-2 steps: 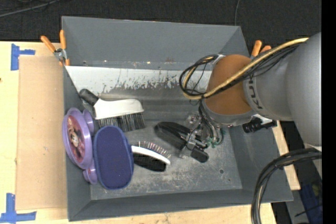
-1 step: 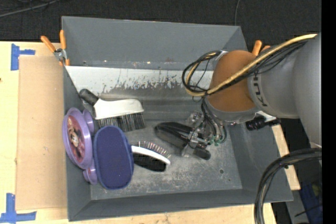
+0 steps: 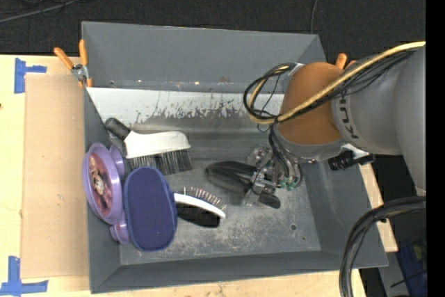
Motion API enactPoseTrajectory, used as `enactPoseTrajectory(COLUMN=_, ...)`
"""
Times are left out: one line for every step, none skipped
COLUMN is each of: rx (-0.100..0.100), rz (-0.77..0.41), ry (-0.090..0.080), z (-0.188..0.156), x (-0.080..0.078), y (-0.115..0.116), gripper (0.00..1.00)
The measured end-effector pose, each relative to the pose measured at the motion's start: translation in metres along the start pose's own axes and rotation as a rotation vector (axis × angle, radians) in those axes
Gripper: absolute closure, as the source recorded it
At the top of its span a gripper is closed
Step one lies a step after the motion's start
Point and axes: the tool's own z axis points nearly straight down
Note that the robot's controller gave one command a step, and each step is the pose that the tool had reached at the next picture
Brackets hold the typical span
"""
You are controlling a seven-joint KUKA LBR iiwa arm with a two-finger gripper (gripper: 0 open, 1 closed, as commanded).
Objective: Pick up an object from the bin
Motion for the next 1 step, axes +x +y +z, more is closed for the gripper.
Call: enactPoseTrajectory(rx=0.0, rz=-0.002, ry=0.002, z=-0.0159, x=0.0003, y=-0.0003, gripper=1.0)
